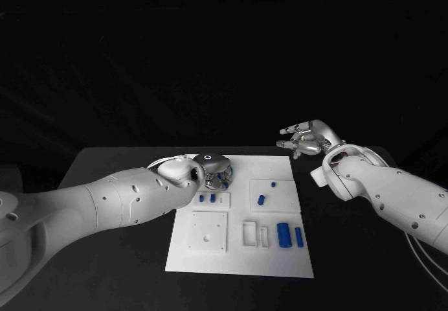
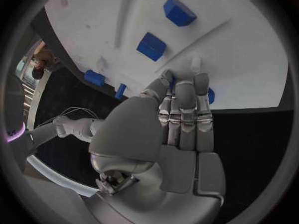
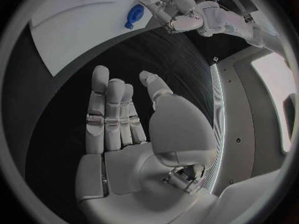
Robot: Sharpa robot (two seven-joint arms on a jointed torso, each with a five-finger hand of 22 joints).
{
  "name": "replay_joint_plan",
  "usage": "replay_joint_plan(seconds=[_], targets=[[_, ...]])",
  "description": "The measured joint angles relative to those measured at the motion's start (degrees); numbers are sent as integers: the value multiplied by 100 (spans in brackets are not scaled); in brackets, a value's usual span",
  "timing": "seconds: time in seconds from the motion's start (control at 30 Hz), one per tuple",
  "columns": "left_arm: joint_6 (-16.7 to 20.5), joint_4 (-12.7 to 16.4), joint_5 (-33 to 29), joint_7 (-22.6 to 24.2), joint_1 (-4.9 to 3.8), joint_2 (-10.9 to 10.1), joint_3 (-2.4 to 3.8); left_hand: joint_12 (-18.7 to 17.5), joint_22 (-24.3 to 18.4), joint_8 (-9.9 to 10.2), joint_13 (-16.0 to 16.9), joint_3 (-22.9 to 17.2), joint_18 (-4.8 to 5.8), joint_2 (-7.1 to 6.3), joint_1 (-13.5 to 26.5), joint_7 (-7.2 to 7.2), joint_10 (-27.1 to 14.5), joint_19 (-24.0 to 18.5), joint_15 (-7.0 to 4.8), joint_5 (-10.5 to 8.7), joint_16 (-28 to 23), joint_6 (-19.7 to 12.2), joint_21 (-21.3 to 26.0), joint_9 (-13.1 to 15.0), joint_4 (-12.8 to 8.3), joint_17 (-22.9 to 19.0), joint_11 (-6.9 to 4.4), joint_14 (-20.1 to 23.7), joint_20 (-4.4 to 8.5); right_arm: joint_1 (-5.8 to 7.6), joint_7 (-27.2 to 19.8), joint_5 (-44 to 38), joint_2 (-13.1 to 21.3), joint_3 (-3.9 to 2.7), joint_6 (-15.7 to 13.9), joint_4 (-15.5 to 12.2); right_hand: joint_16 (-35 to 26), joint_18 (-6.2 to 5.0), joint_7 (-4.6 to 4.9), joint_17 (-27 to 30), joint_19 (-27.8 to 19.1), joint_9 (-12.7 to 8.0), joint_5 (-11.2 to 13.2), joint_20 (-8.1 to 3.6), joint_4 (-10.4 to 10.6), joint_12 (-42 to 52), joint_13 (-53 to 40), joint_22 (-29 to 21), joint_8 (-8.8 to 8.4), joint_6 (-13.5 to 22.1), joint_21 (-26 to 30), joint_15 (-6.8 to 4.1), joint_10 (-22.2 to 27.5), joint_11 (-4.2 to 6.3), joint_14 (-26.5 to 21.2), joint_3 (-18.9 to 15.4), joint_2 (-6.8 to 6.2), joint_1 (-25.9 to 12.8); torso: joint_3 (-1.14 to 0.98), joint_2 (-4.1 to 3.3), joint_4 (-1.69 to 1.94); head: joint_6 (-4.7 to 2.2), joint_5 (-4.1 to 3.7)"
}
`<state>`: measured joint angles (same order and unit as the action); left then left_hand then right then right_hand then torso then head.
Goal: Assemble the parts on the task board
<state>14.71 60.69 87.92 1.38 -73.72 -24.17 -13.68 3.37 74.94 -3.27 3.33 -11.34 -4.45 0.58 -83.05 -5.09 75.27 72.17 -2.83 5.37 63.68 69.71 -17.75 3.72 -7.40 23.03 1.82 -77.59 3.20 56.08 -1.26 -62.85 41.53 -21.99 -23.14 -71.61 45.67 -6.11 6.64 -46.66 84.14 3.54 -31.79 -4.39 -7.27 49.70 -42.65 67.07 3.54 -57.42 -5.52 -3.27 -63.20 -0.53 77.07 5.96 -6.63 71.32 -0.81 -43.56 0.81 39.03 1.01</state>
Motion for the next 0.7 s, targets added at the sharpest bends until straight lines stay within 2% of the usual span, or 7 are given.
replay_joint_plan(seconds=[0.2, 0.4, 0.5, 0.7], targets=[[75, 48, -7, -5, 0, -55, 1, -17, 0, 0, 1, -9, 3, 38, -13, -5, 10, -31, 10, 24, 0, 23, -132, 6, -152, 12, -6, -13, 30, 0, -1, -2, 1, 0, 0, 0, 0, 0, 0, 10, 0, 0, 0, 0, -24, 0, 6, -7, 0, 0, 0, 0, -8, -8, 0, 24, 0, 0, 0, 2, 1, -13, -3], [173, 206, -48, -7, 2, -208, 24, -17, -1, 4, 8, -9, 12, 66, 15, -6, 10, -51, 6, 24, 0, 23, -172, 3, -164, 15, -6, -33, 51, 0, -2, -3, 3, 0, 0, 0, 0, 0, 0, 10, 0, -1, 0, 0, -24, -1, 5, -7, 0, 0, 0, 0, -9, -8, 0, 24, 0, 0, 1, 3, 2, -30, -4], [211, 343, -103, -7, 5, -327, 116, -17, -1, -17, 7, -9, 12, 66, 15, -5, 10, -51, -2, 24, 0, 22, -172, -1, -164, 15, -6, -42, 51, 0, -3, -3, 7, 0, 0, 0, 0, 0, -1, 10, 0, -1, 0, 0, -24, -1, 5, -6, 0, 0, 0, 0, -9, -9, 0, 24, 0, 0, 1, 5, 5, -36, -8], [230, 675, -277, -21, -8, -628, 346, -17, -2, -23, 8, -9, 13, 66, 15, -3, 10, -51, -2, 23, -11, 20, -172, -4, -164, 15, -6, -42, 51, 0, -5, -4, 27, 0, 0, -1, -1, 0, -1, 10, 0, -1, 1, 0, -24, -3, 5, -6, 0, 1, 0, 0, -9, -9, 0, 24, 0, 0, 1, 7, 13, -40, -9]])
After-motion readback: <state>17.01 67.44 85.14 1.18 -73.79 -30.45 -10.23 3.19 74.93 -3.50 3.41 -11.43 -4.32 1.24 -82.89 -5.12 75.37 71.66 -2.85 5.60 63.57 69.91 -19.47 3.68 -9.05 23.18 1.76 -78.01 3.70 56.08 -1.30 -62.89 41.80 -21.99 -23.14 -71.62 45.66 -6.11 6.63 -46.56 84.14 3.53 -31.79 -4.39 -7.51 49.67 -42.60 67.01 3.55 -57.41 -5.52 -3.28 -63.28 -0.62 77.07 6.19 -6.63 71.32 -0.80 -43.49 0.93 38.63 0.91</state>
